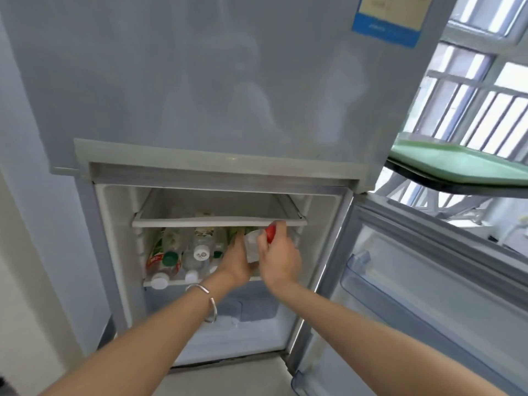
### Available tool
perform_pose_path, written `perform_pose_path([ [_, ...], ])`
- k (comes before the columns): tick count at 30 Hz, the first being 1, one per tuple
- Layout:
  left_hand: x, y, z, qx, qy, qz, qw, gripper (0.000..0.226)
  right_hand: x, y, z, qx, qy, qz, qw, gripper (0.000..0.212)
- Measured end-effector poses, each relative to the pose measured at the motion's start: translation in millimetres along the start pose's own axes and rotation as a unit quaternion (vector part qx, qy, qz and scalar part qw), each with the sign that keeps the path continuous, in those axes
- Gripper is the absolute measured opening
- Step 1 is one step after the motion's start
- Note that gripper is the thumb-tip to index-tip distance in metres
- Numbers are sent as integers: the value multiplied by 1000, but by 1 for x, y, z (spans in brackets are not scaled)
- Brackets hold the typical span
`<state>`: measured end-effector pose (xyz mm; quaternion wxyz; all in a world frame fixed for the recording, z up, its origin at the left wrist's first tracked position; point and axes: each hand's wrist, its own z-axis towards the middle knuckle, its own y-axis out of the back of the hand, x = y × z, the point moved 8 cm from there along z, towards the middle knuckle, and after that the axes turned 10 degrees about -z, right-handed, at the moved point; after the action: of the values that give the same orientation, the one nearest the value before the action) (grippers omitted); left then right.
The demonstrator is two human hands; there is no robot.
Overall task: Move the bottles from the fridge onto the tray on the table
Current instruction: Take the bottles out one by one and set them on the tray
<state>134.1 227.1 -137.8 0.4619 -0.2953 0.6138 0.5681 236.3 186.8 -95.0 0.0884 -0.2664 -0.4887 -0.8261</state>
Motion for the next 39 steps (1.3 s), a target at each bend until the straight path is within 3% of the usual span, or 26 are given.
perform_pose_path([
  [3,-21,-11,-5,51,-19,32,998,25,13,27,0,-11,87,-47,995,26],
  [9,-79,-16,-26,113,-61,-45,991,42,29,100,7,-4,176,-49,983,24],
  [14,-145,-9,-49,159,-78,-53,983,30,34,173,12,30,198,22,980,30],
  [20,-240,-6,-65,136,-121,-4,983,30,22,251,33,56,151,143,976,31],
  [26,-342,-7,-66,54,-211,28,976,31,-25,291,39,78,74,288,951,41],
  [32,-416,-17,-55,-11,-242,20,970,54,-53,323,41,32,140,160,977,46],
  [35,-442,-27,-46,-47,-234,24,971,68,-60,342,58,-3,138,141,980,62],
  [39,-467,-52,-26,-20,-282,-43,958,80,-79,362,99,-83,120,148,978,67],
])
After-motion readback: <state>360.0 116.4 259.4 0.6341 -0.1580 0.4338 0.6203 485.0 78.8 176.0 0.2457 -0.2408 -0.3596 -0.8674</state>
